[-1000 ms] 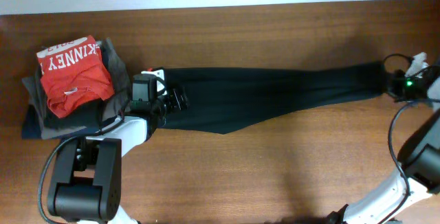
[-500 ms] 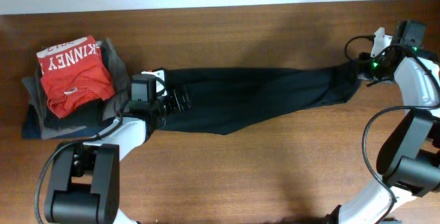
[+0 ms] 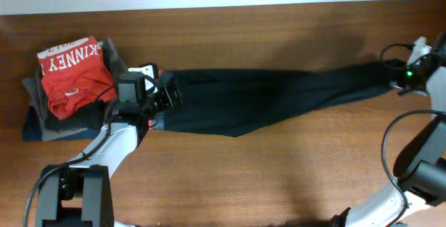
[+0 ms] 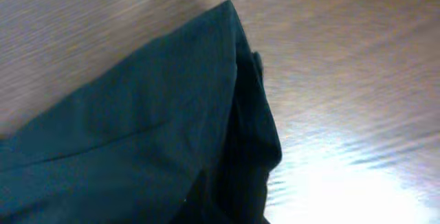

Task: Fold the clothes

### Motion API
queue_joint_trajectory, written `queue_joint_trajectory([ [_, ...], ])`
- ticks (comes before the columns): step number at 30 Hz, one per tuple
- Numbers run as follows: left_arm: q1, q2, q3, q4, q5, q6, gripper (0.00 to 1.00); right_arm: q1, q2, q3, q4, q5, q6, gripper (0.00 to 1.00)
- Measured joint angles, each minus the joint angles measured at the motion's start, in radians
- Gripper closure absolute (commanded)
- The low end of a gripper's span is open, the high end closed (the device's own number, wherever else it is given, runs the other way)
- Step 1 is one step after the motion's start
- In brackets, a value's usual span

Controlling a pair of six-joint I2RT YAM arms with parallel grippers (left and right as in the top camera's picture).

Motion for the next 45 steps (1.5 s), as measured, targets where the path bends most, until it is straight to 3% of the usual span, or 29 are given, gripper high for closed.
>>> queue_joint_trajectory([
  [6, 0.002, 0.0, 0.0, -0.045, 0.0, 0.0, 0.01, -0.035, 0.0, 0.001, 0.002, -0.028, -0.001, 0.94],
  [11, 0.002, 0.0, 0.0, -0.076, 0.0, -0.001, 0.01, 0.037, -0.001, 0.031, -0.057, -0.061, -0.023, 0.94],
  [20, 0.002, 0.0, -0.002, -0.127, -0.027, 0.0, 0.01, 0.421, -0.013, 0.061, -0.201, -0.086, -0.1, 0.94],
  [27, 0.002, 0.0, -0.002, -0.142, -0.048, -0.001, 0.01, 0.685, -0.013, 0.043, -0.208, -0.089, -0.106, 0.93],
  [39, 0.002, 0.0, -0.002, -0.154, -0.052, -0.001, 0.01, 0.949, 0.023, 0.031, -0.167, -0.089, -0.092, 0.92],
  [40, 0.002, 0.0, -0.002, -0.156, -0.052, -0.001, 0.01, 0.961, 0.025, 0.031, -0.168, -0.089, -0.092, 0.87],
  [41, 0.002, 0.0, -0.002, -0.157, -0.052, -0.001, 0.01, 0.967, 0.026, 0.031, -0.168, -0.089, -0.093, 0.73],
  [42, 0.002, 0.0, -0.002, -0.158, -0.052, -0.001, 0.01, 0.972, 0.026, 0.031, -0.171, -0.089, -0.092, 0.66],
  [45, 0.002, 0.0, -0.002, -0.16, -0.052, -0.001, 0.01, 0.978, 0.027, 0.031, -0.193, -0.09, -0.087, 0.59],
])
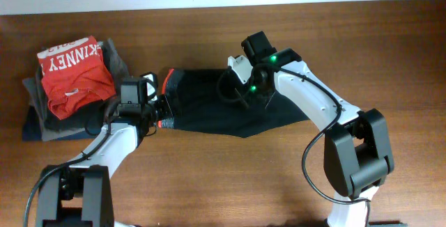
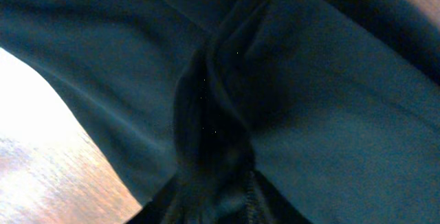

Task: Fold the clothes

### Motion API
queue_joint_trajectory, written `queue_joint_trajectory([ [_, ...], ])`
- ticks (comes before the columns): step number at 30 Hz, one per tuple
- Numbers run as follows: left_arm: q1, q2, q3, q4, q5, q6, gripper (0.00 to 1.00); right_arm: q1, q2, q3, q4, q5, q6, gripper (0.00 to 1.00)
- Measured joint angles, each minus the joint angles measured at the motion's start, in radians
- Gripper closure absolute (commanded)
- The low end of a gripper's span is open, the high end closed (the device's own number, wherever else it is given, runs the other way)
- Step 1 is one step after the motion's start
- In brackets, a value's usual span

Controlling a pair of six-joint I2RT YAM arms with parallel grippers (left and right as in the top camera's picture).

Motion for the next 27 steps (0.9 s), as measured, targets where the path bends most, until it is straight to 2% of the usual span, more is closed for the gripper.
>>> queue_joint_trajectory([
  [1, 0.0, 0.0, 0.0, -0.001, 0.0, 0.0, 0.01, 0.0, 0.0, 0.0, -0.012, 0.0, 0.0, 0.53],
  [3, 0.0, 0.0, 0.0, -0.001, 0.0, 0.0, 0.01, 0.0, 0.0, 0.0, -0.042, 0.0, 0.005, 0.52],
  [19, 0.003, 0.003, -0.002, 0.047, -0.029, 0.0, 0.01, -0.087, 0.0, 0.0, -0.066, 0.122, 0.072, 0.51],
  [25, 0.003, 0.093, 0.0, 0.076, 0.029, 0.0, 0.01, -0.087, 0.0, 0.0, -0.077, 0.122, 0.072, 0.51],
  [26, 0.003, 0.096, 0.0, 0.076, 0.038, 0.001, 0.02, -0.087, 0.0, 0.0, -0.077, 0.123, 0.072, 0.51],
  [27, 0.003, 0.096, 0.0, 0.072, 0.049, 0.002, 0.07, -0.087, 0.0, 0.0, -0.081, 0.123, 0.072, 0.51],
])
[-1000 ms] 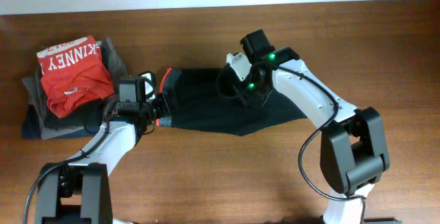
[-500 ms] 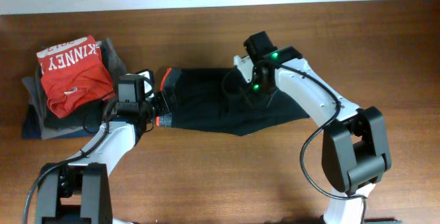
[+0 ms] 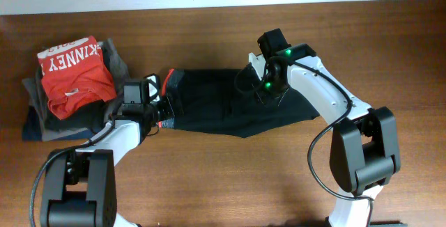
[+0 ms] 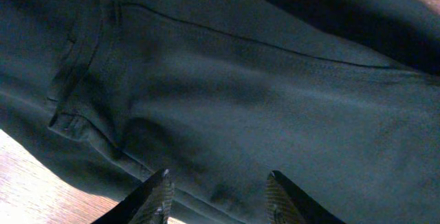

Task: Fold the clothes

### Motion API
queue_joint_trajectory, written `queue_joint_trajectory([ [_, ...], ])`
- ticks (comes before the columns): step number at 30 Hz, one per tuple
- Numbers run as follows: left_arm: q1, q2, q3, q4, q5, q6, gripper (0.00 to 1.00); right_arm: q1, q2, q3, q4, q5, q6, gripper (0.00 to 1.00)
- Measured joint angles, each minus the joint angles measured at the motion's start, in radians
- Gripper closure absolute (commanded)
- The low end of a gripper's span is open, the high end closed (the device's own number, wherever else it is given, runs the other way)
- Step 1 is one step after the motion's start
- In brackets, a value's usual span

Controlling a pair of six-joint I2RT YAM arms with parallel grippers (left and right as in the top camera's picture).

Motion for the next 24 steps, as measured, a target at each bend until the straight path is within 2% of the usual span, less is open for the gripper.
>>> queue_joint_trajectory([
  [4, 0.006, 0.0, 0.01, -0.05, 0.037, -0.039, 0.26, 0.0, 0.0, 0.0, -0.004, 0.0, 0.0, 0.51],
  [12, 0.006, 0.011, 0.005, -0.043, 0.161, -0.077, 0.28, 0.0, 0.0, 0.0, -0.011, 0.0, -0.001, 0.51],
  [14, 0.006, 0.011, 0.004, -0.047, 0.171, -0.08, 0.25, 0.0, 0.0, 0.0, -0.012, 0.0, -0.004, 0.51],
  [16, 0.006, 0.011, 0.004, -0.05, 0.177, -0.082, 0.04, 0.002, 0.0, 0.0, -0.019, -0.021, -0.037, 0.51],
  [17, 0.006, 0.011, 0.004, -0.05, 0.18, -0.079, 0.01, 0.005, 0.0, 0.0, -0.022, -0.032, -0.053, 0.51],
  [24, 0.069, 0.005, 0.009, -0.051, 0.226, -0.088, 0.01, 0.081, 0.0, 0.0, 0.053, -0.146, -0.13, 0.57],
])
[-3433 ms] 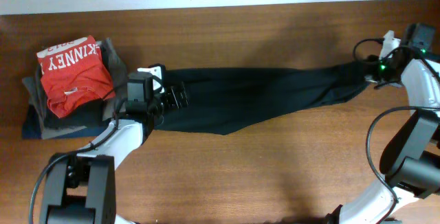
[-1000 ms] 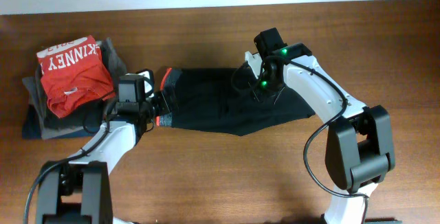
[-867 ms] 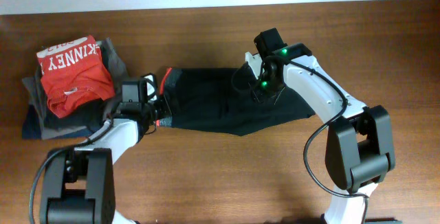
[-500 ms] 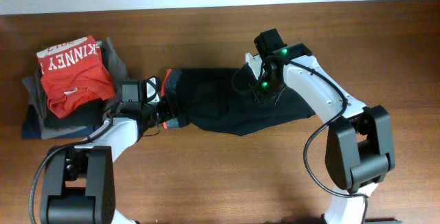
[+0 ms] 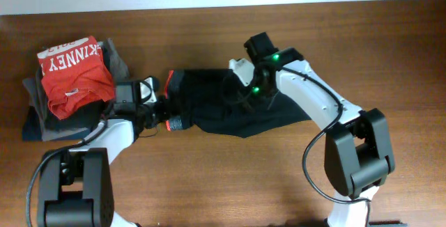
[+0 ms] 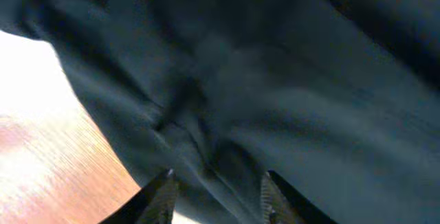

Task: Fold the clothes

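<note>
Black trousers [image 5: 237,105] lie folded in half lengthwise on the wooden table [image 5: 230,178], with red trim showing at their left end. My right gripper [image 5: 252,96] hovers low over their middle. In the right wrist view it [image 6: 216,186] stands open, its fingertips [image 6: 163,186] apart over wrinkled black cloth [image 6: 275,80] and gripping nothing. My left gripper [image 5: 159,108] sits at the left, waist end of the trousers. Whether it holds the cloth is hidden from above.
A stack of folded clothes [image 5: 42,112] with a red printed shirt [image 5: 73,74] on top sits at the table's left, just behind the left arm. A white wall runs along the table's far edge [image 5: 223,4].
My right gripper, still open, has shifted a little left over the folded trousers. The left arm has drawn slightly left, and the trousers' waist end looks a bit more rolled.
First the trousers lay stretched across the table, my right gripper holding the leg ends at the far right and my left at the waist. Then the legs lay folded over the waist half, cloth bunched at the right gripper. Later that gripper was open above the fold, as now.
</note>
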### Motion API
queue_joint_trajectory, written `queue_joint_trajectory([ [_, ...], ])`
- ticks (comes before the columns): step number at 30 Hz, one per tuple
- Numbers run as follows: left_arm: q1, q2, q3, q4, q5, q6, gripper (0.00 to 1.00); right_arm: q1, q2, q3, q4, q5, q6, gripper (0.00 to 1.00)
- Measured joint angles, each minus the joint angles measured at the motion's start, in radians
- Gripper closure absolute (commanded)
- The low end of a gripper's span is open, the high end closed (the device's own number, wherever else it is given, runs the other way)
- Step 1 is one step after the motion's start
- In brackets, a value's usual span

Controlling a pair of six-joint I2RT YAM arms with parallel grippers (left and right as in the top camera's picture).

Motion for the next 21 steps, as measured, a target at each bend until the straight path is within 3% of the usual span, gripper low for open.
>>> queue_joint_trajectory([
  [8, 0.051, -0.003, 0.01, -0.071, 0.043, -0.01, 0.01, 0.047, 0.0, 0.0, 0.035, -0.029, -0.006, 0.58],
  [14, 0.066, -0.017, 0.026, -0.33, 0.193, -0.164, 0.01, 0.047, 0.0, 0.0, 0.021, -0.029, -0.006, 0.58],
  [21, 0.074, -0.016, 0.014, -0.375, 0.25, -0.243, 0.01, 0.047, 0.0, 0.0, 0.014, -0.029, -0.006, 0.58],
])
